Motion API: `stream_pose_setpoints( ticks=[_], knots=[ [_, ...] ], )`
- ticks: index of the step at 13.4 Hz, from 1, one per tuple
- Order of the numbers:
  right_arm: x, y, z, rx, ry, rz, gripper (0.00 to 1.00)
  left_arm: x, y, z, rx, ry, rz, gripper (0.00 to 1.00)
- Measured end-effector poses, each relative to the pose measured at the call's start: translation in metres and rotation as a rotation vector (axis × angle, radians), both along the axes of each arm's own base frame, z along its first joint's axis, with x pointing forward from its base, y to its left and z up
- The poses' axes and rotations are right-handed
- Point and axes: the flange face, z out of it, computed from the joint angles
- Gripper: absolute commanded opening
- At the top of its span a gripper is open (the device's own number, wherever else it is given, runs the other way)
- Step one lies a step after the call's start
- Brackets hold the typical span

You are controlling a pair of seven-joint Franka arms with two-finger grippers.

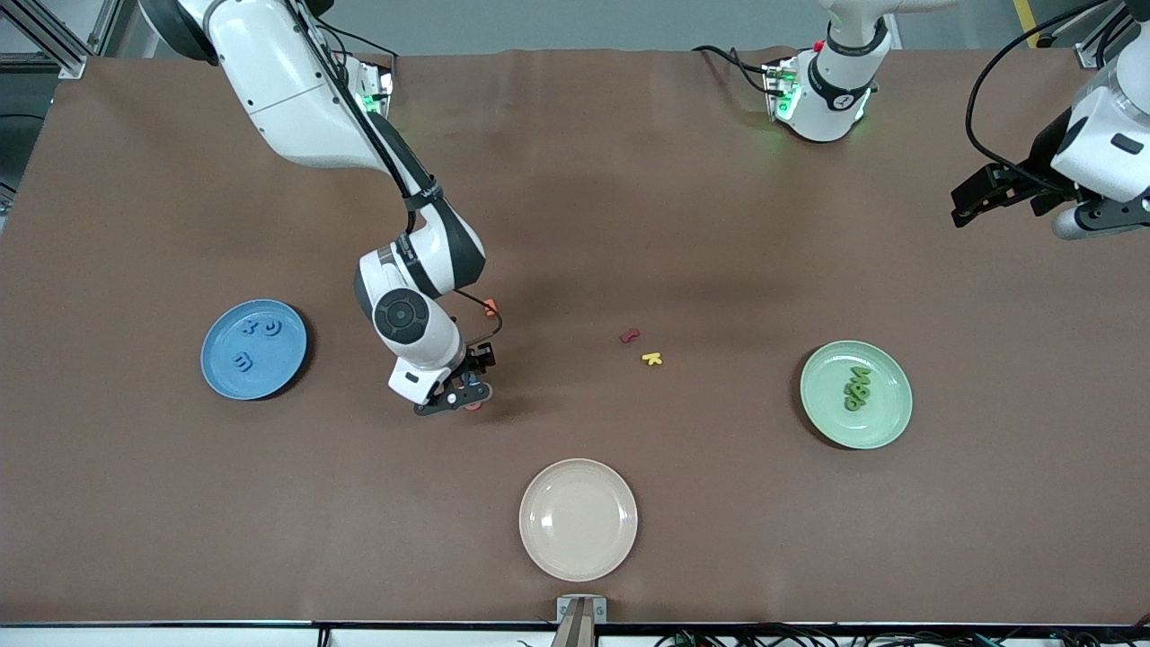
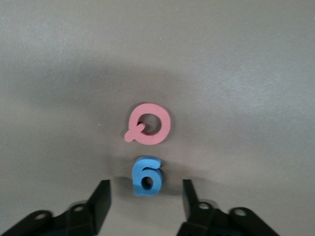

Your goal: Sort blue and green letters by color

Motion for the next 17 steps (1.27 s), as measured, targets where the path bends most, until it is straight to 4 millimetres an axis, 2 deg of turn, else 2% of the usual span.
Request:
stream_pose_setpoints(
  ticks=[2,4,6,9,11,14,17],
  knots=[
    [-0.002,0.002,-0.003,-0.002,0.004,0.004,0.58,0.001,0.000,0.001,-0.001,-0.006,-0.008,1.00],
    [-0.001,0.002,-0.004,-0.003,0.003,0.003,0.52,0.001,-0.001,0.002,-0.001,-0.010,-0.022,1.00],
    [0.001,0.002,-0.005,-0.003,0.001,0.001,0.42,0.001,-0.001,0.002,-0.001,-0.010,-0.025,1.00],
    [0.003,0.001,-0.004,-0.003,-0.002,0.000,0.18,0.001,-0.002,0.001,-0.001,-0.008,-0.027,1.00],
    [0.004,0.001,-0.003,-0.003,-0.006,-0.003,0.07,0.002,-0.002,-0.001,-0.001,-0.005,-0.027,1.00],
    [0.008,-0.002,-0.001,-0.004,-0.011,-0.012,0.05,0.003,-0.003,-0.001,-0.001,-0.004,-0.029,1.00],
    [0.009,-0.014,0.006,-0.028,0.031,-0.027,0.04,0.002,-0.006,-0.001,-0.001,-0.004,-0.034,1.00]
  ],
)
